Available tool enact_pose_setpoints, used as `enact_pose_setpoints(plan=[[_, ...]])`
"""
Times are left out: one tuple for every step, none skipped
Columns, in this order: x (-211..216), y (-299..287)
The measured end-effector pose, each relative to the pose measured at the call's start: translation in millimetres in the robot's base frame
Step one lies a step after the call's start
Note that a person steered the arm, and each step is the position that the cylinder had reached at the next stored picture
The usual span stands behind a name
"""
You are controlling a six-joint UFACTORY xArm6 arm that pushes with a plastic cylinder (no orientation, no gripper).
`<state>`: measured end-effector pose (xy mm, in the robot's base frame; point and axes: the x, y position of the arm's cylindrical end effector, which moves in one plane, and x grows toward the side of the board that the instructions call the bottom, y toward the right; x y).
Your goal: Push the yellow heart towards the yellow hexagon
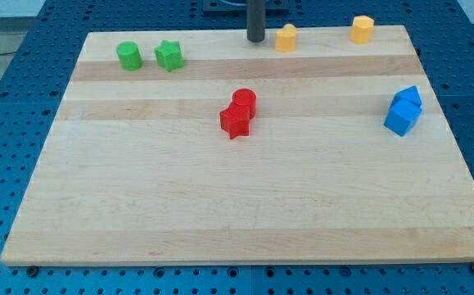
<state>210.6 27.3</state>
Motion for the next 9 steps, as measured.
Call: enact_pose_setpoints(plan=[[5.2,31.4],[6.7,40.7],[19.8,14.8],[26.3,26.9],[27.1,52.2],[34.2,65.9],[50.2,65.9],[52.8,65.9],[53.5,66.4]])
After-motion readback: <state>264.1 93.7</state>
